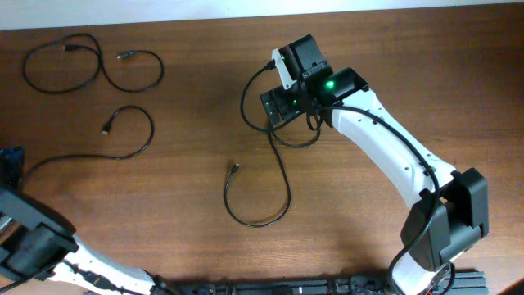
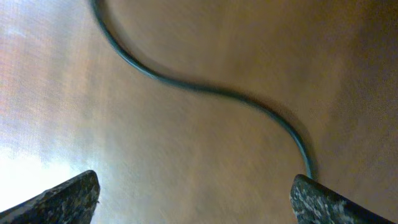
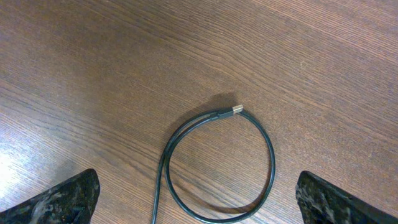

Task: Untangle cables

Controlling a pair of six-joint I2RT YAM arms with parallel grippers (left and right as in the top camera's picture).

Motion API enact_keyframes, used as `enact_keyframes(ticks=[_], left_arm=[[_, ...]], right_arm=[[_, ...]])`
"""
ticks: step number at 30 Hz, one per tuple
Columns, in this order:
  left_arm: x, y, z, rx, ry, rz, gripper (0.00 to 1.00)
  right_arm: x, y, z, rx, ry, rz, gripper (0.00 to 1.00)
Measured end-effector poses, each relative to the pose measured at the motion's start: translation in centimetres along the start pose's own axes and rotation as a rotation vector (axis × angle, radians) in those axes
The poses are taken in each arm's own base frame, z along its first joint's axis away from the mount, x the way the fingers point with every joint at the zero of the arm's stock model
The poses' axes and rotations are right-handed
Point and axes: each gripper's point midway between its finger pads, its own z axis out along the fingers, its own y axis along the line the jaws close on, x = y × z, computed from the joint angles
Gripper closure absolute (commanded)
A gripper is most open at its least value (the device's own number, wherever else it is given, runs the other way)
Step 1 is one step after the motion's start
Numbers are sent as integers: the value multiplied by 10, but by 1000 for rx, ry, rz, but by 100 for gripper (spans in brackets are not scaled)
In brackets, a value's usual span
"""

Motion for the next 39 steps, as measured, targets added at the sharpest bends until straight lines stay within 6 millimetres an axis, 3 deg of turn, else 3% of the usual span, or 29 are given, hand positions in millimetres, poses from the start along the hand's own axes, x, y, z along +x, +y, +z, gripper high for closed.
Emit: enact_keyframes(ticks=[3,6,13,16,19,24,26,30,37,39], left_arm=[[-19,23,16,-49,0,-59,1],[-25,40,38,-99,28,-92,1],[-34,50,61,-116,39,-133,0],[-38,45,68,-86,43,-146,4],[-40,34,68,-32,49,-116,35],[-37,31,68,-10,72,-98,33],[-37,30,69,-6,72,-99,24],[-32,32,77,-4,75,-87,22],[-27,32,85,2,74,-81,23],[-29,30,86,10,67,-73,35]], right_arm=[[0,0,0,0,0,0,1],[0,0,0,0,0,0,2],[2,0,0,0,7,0,2],[2,0,0,0,8,0,2],[2,0,0,0,8,0,2],[2,0,0,0,7,0,2],[2,0,0,0,7,0,2],[2,0,0,0,7,0,2],[2,0,0,0,8,0,2],[2,0,0,0,8,0,1]])
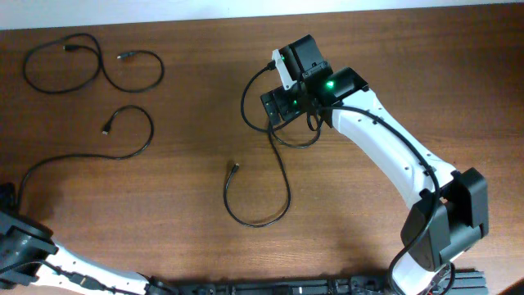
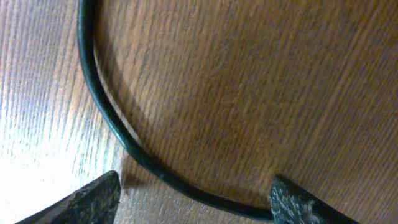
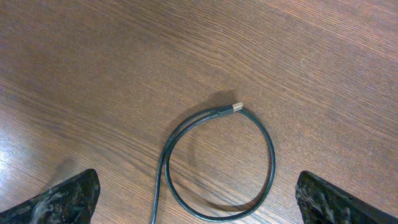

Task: Untangle cables

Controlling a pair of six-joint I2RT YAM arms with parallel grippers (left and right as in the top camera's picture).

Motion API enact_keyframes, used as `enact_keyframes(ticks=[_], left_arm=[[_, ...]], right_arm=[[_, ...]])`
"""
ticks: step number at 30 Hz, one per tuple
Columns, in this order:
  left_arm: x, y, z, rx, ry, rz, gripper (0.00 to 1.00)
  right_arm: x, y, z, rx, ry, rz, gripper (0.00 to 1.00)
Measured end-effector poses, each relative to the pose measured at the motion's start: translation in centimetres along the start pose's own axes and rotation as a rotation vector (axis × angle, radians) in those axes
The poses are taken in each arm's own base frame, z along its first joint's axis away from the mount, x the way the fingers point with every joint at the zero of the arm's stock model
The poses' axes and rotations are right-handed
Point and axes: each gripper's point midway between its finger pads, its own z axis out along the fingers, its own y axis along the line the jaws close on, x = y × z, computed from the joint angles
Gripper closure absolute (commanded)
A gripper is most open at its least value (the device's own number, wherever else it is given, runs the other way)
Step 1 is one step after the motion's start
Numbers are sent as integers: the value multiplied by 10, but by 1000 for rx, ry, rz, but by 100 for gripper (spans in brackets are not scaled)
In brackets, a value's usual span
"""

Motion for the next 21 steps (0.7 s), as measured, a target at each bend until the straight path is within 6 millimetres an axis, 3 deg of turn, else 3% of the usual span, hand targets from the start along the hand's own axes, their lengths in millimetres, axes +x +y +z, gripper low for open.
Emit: enact_keyframes(ticks=[2,5,6,7,9,21], left_arm=[[-1,-1,0,6,-6,9,47],[-1,-2,1,10,-6,25,55],[-2,-5,2,21,-6,42,63],[-2,-6,2,27,-4,48,79],[-1,-9,3,40,2,68,97],[10,-25,0,116,53,209,100]], right_arm=[[0,0,0,0,0,0,1],[0,0,0,-1,0,0,2],[0,0,0,-3,0,0,2],[0,1,0,-4,0,0,2],[0,1,0,-4,0,0,2],[0,1,0,-5,0,0,2]])
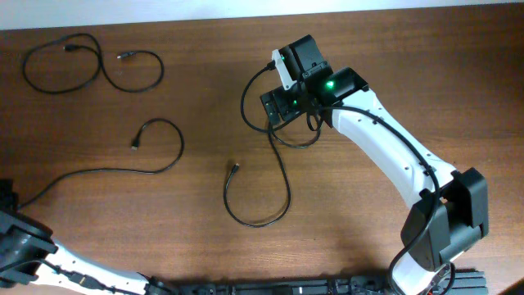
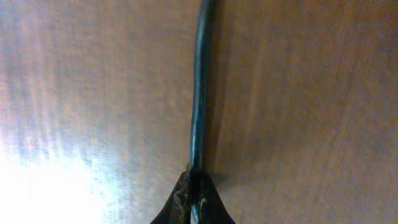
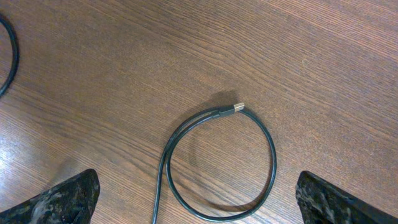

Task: Untangle cables

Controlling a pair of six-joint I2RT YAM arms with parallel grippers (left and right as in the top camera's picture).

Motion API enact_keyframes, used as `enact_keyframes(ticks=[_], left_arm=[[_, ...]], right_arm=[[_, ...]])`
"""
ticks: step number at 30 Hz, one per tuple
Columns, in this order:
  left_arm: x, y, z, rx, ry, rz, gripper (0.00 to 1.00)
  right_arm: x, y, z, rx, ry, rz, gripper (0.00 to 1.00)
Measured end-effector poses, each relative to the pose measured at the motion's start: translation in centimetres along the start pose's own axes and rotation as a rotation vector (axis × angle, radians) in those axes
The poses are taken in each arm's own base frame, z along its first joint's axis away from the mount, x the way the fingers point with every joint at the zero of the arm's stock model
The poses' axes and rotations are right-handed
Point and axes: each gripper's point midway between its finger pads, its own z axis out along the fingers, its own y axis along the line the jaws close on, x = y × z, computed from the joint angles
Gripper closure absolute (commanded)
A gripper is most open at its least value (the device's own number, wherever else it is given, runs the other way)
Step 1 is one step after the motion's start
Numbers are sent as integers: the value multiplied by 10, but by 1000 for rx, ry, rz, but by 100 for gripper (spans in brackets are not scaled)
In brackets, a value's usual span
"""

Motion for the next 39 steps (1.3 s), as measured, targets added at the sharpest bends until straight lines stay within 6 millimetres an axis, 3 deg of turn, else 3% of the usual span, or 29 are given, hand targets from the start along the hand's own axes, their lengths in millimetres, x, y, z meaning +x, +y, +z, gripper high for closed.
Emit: enact_keyframes(ticks=[5,10,12,15,18,21,28,29,30,31,33,34,35,39], left_arm=[[22,-26,-4,49,57,74,100],[40,-39,-9,74,103,106,100],[47,-45,-18,90,111,125,100],[52,-53,-48,121,98,134,100],[53,-54,-79,147,77,112,100],[54,-52,-94,155,71,103,100],[49,-47,-95,126,43,98,100],[47,-44,-94,109,29,97,96],[43,-42,-94,93,12,97,84],[39,-40,-94,79,-8,97,60],[36,-40,-94,75,-24,101,33],[35,-44,-94,97,-26,129,11],[36,-49,-95,119,-20,162,0],[52,-77,-98,292,44,356,1]], right_arm=[[0,0,0,0,0,1,2],[-4,0,0,-1,-16,0,2],[-4,0,0,-1,-18,0,2],[-5,0,0,-1,-19,0,2],[-5,0,0,-1,-19,0,2],[-6,0,0,-1,-24,0,2],[-8,0,0,-2,-32,0,2],[-8,0,0,-2,-32,0,2],[-8,0,0,-2,-32,0,2],[-9,0,0,-2,-35,1,2],[-10,6,0,-34,-42,-1,2],[-11,12,-1,-72,-45,-2,2],[-13,19,-1,-110,-51,-3,2],[-17,36,-4,-211,-66,-8,2]])
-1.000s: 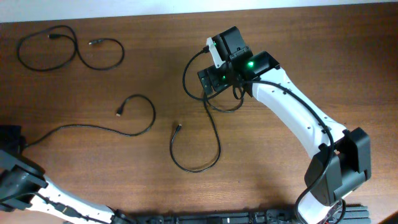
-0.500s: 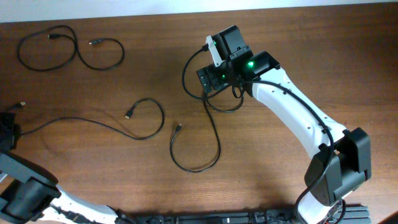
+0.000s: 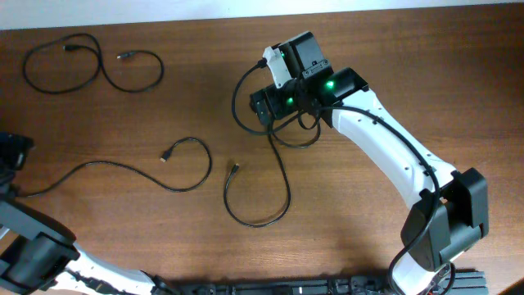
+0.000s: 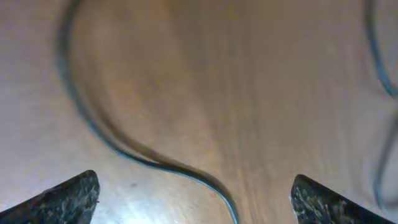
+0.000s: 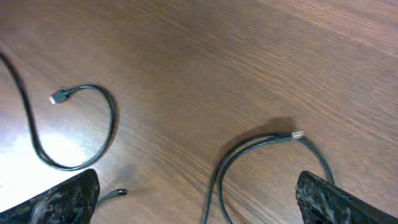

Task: Untangle cables

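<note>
Three black cables lie on the brown table [image 3: 409, 65]. The left cable [image 3: 123, 170] runs from the left edge to a plug [image 3: 166, 156]. My left gripper [image 4: 193, 205] hangs open over its left stretch [image 4: 124, 152], holding nothing. The middle cable [image 3: 258, 220] runs from a plug [image 3: 235, 168] up to a loop under my right gripper [image 5: 199, 205], which is open above that loop and its plug [image 5: 293, 135]. The right wrist view also shows the left cable's plug end [image 5: 59, 96].
A third cable [image 3: 61, 65] lies coiled at the far left corner, apart from the others. The right arm [image 3: 393, 156] reaches in from the lower right. The left arm's base [image 3: 33, 254] sits at the lower left edge.
My left gripper was shut on the left cable and is now open, raised off it. That cable's plug end lies further right. My right gripper has shifted left over its loop.
At first my left gripper hung open over the left cable, then lower around it, then shut on it with the cable shifted right. Now the cable is let go, nearer the middle cable. My right gripper stayed open over its loop throughout.
</note>
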Controlling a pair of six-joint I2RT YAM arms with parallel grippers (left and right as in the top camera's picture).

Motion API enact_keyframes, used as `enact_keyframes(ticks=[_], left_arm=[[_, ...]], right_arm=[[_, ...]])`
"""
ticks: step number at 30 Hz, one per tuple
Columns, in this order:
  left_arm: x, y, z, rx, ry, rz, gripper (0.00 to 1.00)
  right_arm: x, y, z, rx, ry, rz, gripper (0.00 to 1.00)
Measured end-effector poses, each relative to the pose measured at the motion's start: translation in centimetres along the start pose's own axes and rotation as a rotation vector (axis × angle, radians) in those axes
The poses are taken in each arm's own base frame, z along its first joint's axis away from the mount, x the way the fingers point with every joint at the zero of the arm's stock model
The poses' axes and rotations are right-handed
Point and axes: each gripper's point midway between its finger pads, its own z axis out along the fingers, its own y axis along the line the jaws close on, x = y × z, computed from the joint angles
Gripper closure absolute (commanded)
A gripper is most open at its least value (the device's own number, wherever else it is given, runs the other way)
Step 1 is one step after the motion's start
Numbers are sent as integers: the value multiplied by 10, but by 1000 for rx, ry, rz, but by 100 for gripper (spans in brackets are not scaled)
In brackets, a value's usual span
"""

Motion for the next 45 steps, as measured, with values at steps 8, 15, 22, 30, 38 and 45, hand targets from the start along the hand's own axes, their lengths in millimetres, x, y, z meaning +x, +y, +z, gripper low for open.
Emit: enact_keyframes(ticks=[8,15,22,30,38,45], left_arm=[[98,-108,-3,342,277,406,0],[260,-194,11,218,384,1187,7],[334,-195,50,98,450,1680,12],[331,-175,66,6,503,1869,29],[320,-168,67,19,525,1908,16],[311,-171,78,-9,419,1931,100]], right_arm=[[-7,-10,0,57,-32,61,2],[10,-88,-17,241,9,224,2],[18,-107,-23,247,29,272,2],[19,-107,-23,246,32,273,2],[19,-107,-23,246,32,273,1],[18,-107,-23,246,29,272,2]])
